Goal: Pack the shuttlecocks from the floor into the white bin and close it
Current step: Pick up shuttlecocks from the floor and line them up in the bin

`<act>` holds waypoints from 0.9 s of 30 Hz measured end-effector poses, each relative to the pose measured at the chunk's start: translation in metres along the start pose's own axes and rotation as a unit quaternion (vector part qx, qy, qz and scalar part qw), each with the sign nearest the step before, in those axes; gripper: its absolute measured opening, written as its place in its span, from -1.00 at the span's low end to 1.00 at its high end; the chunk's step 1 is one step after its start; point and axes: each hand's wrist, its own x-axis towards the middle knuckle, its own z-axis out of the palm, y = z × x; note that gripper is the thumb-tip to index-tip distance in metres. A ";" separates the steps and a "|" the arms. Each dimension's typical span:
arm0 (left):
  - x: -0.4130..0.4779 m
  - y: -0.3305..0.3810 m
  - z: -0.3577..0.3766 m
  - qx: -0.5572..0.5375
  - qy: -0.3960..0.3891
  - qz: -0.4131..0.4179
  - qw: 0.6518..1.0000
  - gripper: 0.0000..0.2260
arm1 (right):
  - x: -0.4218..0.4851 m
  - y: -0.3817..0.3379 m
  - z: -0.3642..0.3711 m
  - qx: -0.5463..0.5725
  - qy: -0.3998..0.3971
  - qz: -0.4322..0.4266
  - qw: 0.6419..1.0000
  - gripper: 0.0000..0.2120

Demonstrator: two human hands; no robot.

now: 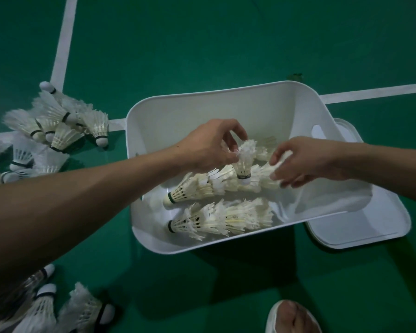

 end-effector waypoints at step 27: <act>0.010 -0.010 0.064 0.340 -0.349 0.069 0.871 -0.27 | -0.004 0.009 0.004 -0.331 0.097 -0.104 0.933 -0.69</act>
